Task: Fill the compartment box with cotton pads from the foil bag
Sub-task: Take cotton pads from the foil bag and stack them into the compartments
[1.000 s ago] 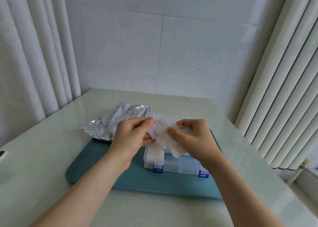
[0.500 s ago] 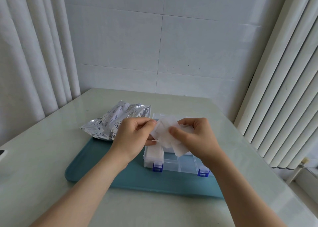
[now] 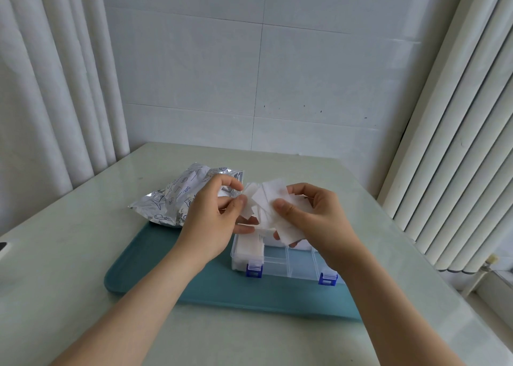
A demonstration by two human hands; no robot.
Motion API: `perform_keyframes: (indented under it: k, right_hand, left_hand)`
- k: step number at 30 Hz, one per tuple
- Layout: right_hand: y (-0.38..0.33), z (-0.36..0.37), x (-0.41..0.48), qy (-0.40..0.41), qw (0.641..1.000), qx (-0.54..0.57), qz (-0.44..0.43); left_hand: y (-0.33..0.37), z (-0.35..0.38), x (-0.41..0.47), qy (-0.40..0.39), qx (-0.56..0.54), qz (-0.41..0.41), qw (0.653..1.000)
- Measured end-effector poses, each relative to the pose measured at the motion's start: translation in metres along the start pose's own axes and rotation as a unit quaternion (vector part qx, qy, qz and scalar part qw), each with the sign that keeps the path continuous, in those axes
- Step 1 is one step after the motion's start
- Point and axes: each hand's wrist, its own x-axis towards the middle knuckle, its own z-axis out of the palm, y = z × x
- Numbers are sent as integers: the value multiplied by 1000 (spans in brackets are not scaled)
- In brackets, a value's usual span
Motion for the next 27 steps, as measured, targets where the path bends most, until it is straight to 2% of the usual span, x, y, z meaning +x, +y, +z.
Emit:
perform_keyframes:
  k: [9,18,24,27]
  right_hand:
    - [1,1,0,-1,999,-45,-1]
    - [-3,2,-4,-9,999,-45,14]
    - [-2,3,-4,-35,998,-50,5]
    - [-1,3,-3,-30,999,-39,10]
  left_hand:
    - [-9,-2,4,-46,47,22,998]
    - [-10,-3,8,-102,6,4,995]
    - [-6,-3,5,-73,28,20,997]
    - [-6,-3,5,-15,32,27,999]
